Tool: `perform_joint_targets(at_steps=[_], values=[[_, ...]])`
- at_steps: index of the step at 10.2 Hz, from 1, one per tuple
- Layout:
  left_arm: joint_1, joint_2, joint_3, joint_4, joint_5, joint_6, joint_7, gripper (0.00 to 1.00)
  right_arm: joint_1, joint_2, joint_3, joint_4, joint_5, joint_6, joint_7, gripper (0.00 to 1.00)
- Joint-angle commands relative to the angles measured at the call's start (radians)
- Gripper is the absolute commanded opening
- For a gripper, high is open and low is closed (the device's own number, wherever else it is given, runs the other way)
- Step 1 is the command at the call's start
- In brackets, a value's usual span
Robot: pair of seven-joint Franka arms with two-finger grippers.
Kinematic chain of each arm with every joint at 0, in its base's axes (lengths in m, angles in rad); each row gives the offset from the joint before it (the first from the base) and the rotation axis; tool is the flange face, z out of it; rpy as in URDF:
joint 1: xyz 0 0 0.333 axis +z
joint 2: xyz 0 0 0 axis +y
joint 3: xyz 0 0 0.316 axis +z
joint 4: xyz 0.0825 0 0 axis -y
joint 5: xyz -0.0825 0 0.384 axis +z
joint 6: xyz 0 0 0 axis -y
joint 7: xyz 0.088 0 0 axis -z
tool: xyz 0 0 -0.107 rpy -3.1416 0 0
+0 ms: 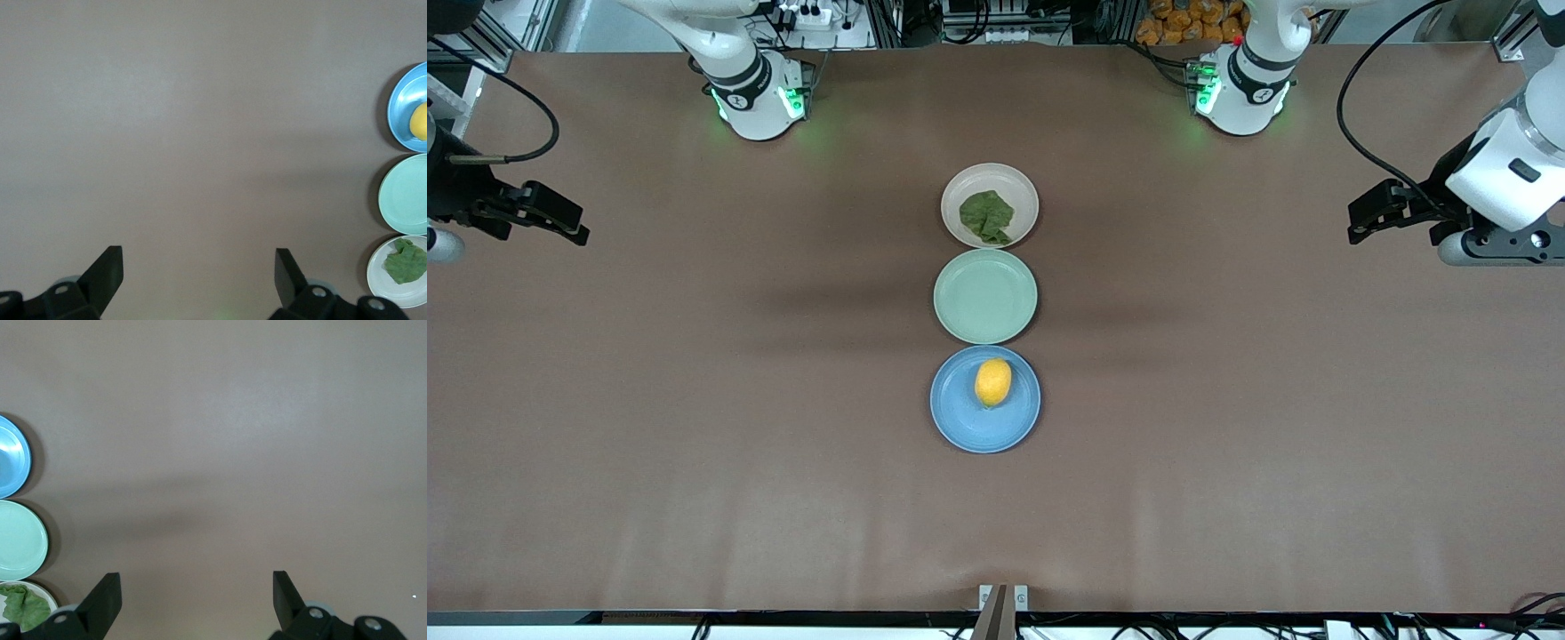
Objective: Place lemon and lettuce in plates
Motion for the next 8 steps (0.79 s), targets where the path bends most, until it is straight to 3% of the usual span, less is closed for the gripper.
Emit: perform_joint_targets(at_steps=[1,8], values=[[0.007,0.005,-0.005,0.013,0.010,0.003,0.022,1.00,-0.015,-0.025,0.014,-0.035,-0.014,0.022,-0.012,1.00],[0.008,0.005,-0.002,0.013,0.018,0.005,0.022,1.00,0.000,-0.022,0.014,-0.035,-0.011,0.028,-0.011,1.00]])
